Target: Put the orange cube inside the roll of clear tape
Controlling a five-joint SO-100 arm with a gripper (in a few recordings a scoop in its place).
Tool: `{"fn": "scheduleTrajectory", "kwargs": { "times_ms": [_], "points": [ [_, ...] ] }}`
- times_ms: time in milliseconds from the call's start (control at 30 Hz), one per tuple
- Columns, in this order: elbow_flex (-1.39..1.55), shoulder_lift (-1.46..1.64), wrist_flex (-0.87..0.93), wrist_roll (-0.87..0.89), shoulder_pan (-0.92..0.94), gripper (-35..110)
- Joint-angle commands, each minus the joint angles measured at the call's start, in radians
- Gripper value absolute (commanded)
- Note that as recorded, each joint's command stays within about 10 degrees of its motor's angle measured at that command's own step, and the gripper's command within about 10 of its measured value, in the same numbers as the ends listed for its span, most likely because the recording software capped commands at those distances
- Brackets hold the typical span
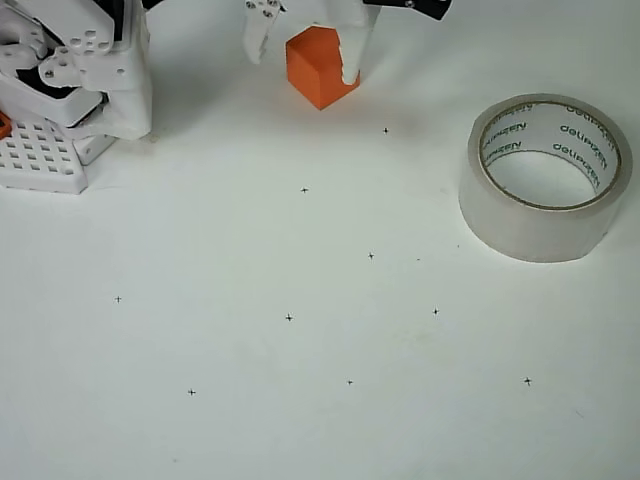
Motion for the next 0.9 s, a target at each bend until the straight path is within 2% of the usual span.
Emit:
{"fn": "scheduleTrajectory", "kwargs": {
  "times_ms": [0,300,633,867],
  "points": [
    [-0.098,-0.003,0.003,0.028,-0.04,44],
    [-0.235,-0.117,0.072,0.067,-0.094,48],
    [-0.357,-0.255,0.092,0.229,-0.163,49],
    [-0.37,-0.301,0.092,0.272,-0.167,49]
  ]
}}
